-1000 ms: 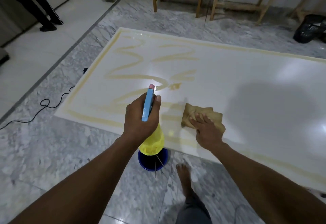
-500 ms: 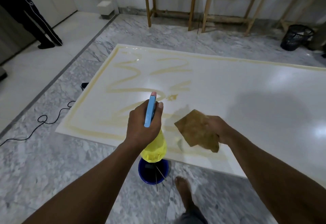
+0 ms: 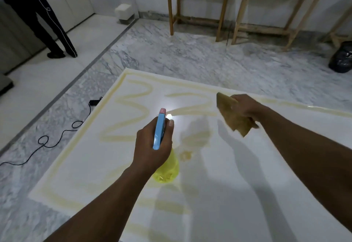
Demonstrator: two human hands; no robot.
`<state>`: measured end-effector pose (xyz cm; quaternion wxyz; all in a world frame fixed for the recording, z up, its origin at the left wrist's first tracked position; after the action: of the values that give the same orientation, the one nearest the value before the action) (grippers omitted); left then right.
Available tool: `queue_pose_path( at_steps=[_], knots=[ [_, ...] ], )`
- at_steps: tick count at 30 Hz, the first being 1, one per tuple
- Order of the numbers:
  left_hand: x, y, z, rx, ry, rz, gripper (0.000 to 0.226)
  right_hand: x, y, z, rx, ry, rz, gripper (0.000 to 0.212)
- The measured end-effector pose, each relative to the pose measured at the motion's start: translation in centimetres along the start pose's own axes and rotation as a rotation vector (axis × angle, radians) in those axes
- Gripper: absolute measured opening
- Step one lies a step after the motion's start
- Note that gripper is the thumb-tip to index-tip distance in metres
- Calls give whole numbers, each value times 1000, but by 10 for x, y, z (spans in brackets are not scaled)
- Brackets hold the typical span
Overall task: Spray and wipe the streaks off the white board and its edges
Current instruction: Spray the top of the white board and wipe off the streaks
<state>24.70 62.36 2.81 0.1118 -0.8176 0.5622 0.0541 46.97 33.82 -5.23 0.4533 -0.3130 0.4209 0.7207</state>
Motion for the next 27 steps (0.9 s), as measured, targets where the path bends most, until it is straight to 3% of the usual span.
queue_pose_path(
  at_steps=[5,9,13,18,27],
  knots=[
    [17,-31,15,-38,-3,-32,31,10,-74,-12,-61,349,-102,46],
    [23,-37,28,-70,-19,-26,28,100,-94,-43,-144,472,105,53],
    [23,-36,37,-83,-16,-36,27,140,-96,-61,-213,513,-83,74],
    [18,-25,34,-71,-30,-22,29,158,-45,-46,-337,462,-133,70],
    [-15,29,9,15,13,15,30,227,74,-23,-370,410,-144,69]
  ],
)
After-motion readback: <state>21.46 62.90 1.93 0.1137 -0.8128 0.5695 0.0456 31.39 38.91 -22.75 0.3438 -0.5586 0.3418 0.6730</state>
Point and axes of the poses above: each hand's wrist, its own y-axis away from the middle knuckle, its own x-axis out of the palm, z = x × y, the point moved 8 cm from there along -y, towards the middle knuckle, and after that the axes turned 15 degrees about y, right-handed, at the moved point
